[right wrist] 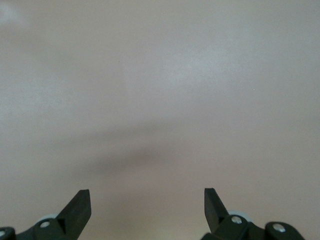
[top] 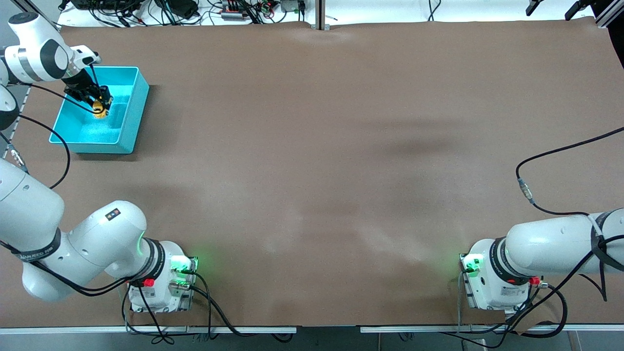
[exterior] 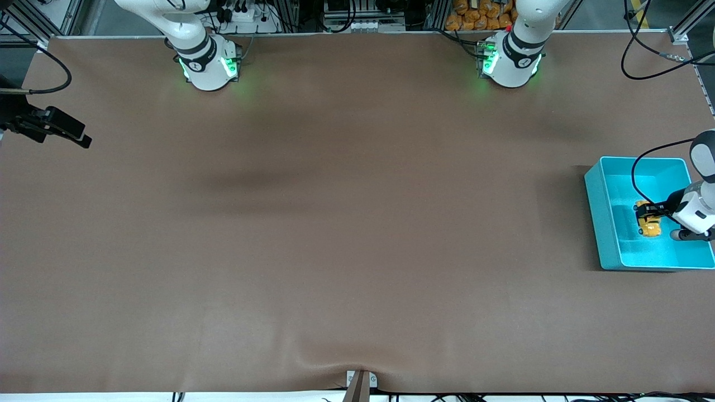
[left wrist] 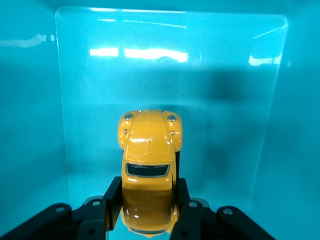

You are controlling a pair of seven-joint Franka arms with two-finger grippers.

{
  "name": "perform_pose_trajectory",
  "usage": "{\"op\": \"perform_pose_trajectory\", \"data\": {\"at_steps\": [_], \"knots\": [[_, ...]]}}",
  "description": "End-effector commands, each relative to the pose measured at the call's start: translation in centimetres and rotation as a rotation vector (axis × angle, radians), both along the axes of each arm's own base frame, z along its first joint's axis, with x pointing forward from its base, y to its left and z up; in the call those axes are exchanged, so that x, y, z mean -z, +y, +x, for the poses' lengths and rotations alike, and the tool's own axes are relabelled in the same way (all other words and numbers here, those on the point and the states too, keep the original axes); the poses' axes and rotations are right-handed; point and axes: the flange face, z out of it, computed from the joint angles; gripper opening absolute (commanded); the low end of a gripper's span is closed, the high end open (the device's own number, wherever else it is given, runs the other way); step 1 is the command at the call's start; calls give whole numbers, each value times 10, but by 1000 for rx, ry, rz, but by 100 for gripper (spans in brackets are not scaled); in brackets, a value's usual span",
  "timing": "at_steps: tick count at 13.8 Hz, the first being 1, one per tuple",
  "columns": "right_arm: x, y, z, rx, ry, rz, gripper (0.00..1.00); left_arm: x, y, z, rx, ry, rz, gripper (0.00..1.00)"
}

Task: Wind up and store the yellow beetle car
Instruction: 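Lift the car with the left gripper and lower it into the box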

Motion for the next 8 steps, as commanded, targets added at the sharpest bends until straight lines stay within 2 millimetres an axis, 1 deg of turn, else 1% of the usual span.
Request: {"op": "perform_pose_trajectory", "data": {"at_steps": [1, 3, 4, 5, 6, 8], "knots": [[-4, -2, -6, 19, -3, -10, 100, 3, 11, 2, 2, 0, 19, 0], [-4, -2, -6, 19, -3, -10, 100, 17, 12, 0, -2, 2, 8, 0], [-5, -2, -6, 18, -3, -10, 100, 19, 13, 0, -6, 3, 7, 9], [-5, -2, -6, 16, -5, -10, 100, 17, 14, 0, -2, 2, 10, 70], [-4, -1, -6, 16, -2, -10, 100, 11, 14, 0, 1, -3, 19, 100], [-4, 0, -6, 15, 0, -9, 100, -8, 14, 3, 2, -23, 38, 100]]}}
